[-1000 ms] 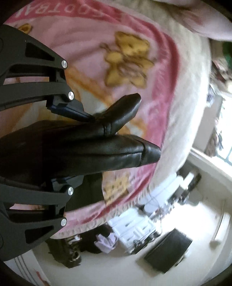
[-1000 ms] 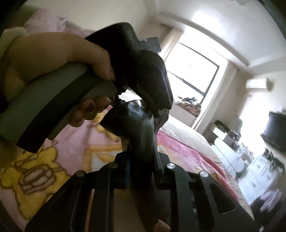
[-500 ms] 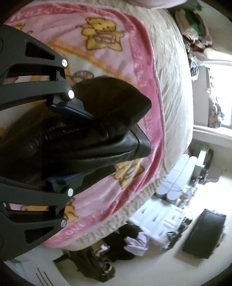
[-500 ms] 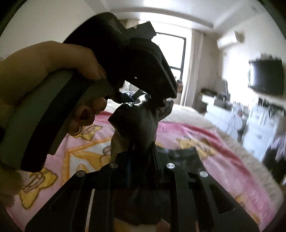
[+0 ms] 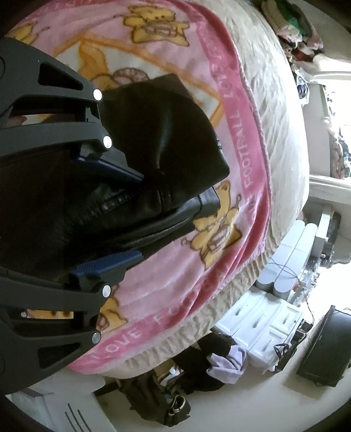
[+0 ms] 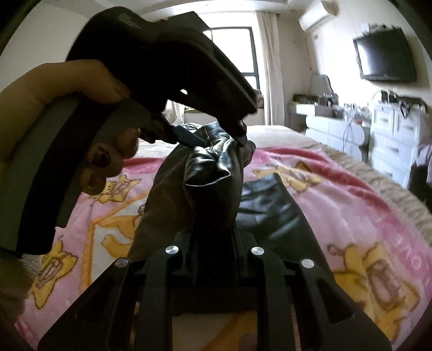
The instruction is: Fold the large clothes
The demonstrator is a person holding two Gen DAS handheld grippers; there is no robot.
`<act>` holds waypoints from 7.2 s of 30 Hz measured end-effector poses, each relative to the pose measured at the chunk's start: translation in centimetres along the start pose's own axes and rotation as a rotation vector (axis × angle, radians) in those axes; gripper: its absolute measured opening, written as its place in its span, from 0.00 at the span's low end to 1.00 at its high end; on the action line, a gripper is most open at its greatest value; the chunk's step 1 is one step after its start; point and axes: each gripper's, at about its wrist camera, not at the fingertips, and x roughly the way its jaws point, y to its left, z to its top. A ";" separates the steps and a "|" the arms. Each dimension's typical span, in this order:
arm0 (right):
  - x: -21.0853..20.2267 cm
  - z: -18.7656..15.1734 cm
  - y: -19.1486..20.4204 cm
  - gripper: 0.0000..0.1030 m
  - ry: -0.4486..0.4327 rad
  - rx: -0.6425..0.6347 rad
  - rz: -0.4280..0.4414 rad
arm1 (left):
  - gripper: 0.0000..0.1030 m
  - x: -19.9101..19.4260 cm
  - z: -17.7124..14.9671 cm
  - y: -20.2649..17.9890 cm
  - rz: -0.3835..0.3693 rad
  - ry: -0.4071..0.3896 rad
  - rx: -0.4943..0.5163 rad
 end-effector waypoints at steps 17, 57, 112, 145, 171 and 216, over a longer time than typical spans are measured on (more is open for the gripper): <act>2.7 -4.2 -10.1 0.47 0.246 0.633 0.289 | 0.52 0.2 -5.4 6.9 0.162 -0.048 -0.087; 12.3 3.8 -14.8 0.33 0.525 0.391 0.209 | 0.78 2.1 -7.8 8.7 -0.039 0.022 -0.231; 5.9 -3.2 -11.0 0.62 0.547 0.669 0.212 | 0.91 3.4 -10.1 8.3 -0.021 0.107 -0.142; 15.6 10.0 -12.0 0.12 0.445 0.361 0.025 | 0.91 2.3 -11.4 7.9 0.040 0.061 -0.081; 19.1 4.3 -12.9 0.20 0.507 0.221 -0.121 | 0.92 4.5 -11.5 7.7 -0.029 0.082 -0.115; 9.9 0.2 -3.7 0.53 0.543 -0.022 0.044 | 0.76 10.4 -0.4 2.8 0.154 0.133 0.225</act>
